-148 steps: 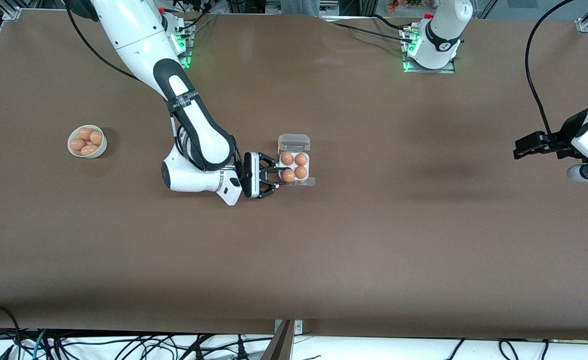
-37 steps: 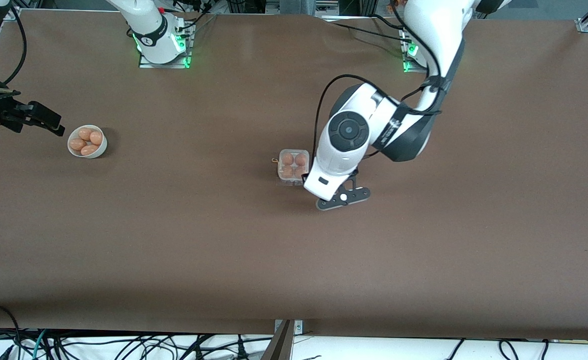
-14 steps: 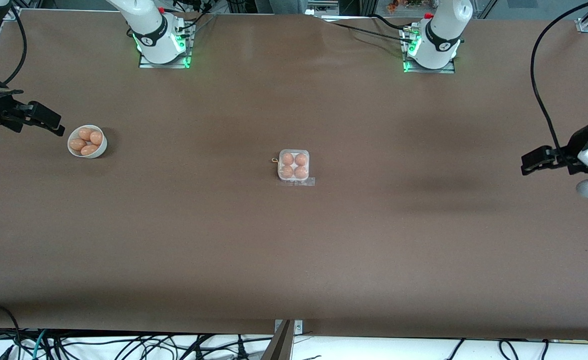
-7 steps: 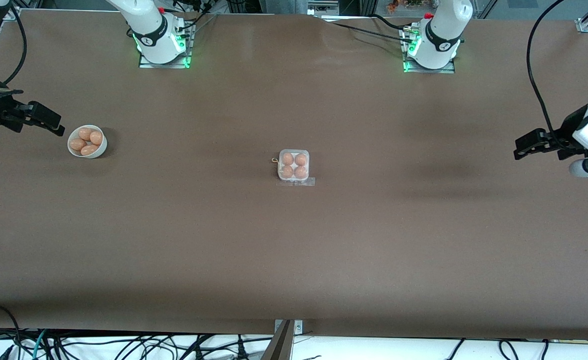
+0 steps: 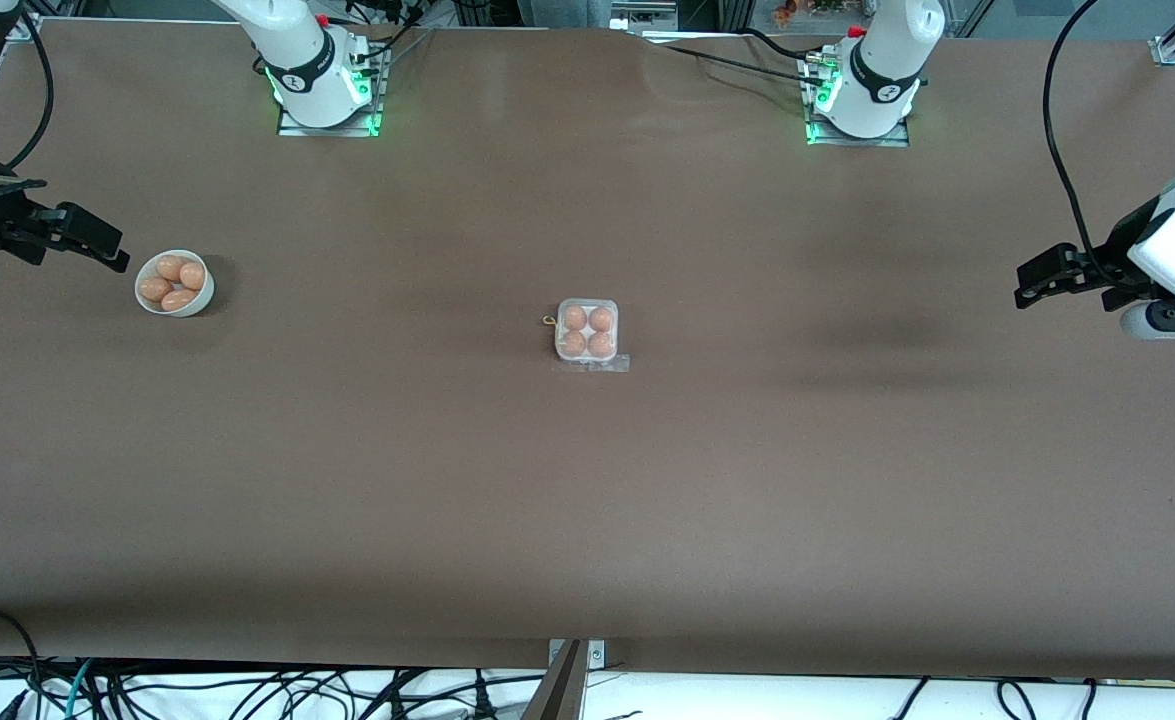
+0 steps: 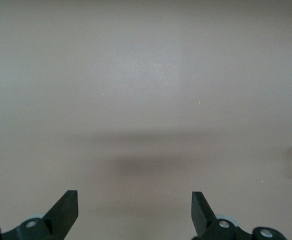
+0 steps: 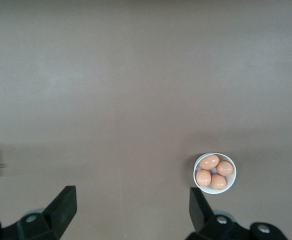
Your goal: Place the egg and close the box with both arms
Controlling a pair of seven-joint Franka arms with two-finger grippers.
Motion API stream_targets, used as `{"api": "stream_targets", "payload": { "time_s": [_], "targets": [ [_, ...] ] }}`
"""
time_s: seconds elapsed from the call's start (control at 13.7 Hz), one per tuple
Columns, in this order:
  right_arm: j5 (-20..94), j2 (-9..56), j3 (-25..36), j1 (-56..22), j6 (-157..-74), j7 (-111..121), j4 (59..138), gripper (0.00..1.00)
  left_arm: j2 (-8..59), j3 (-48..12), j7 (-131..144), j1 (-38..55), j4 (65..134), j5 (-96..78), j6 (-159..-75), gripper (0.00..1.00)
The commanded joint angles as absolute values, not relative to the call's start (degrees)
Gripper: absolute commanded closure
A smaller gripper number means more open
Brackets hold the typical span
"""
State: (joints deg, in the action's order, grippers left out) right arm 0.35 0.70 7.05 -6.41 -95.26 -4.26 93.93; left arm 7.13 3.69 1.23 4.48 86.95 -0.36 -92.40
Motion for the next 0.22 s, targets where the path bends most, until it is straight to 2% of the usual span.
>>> {"api": "stream_targets", "payload": {
  "time_s": [0.0,0.15],
  "targets": [
    [1.1,0.4,6.9,-6.3,-94.6,-4.9,93.6,0.00,5.4,3.1,-0.1,3.7,88.9,-1.2,-93.3,0.00],
    [1.1,0.4,6.9,-6.3,-94.6,-4.9,93.7,0.00,5.2,3.1,-0.1,3.7,88.9,-1.2,-93.3,0.00]
  ]
}}
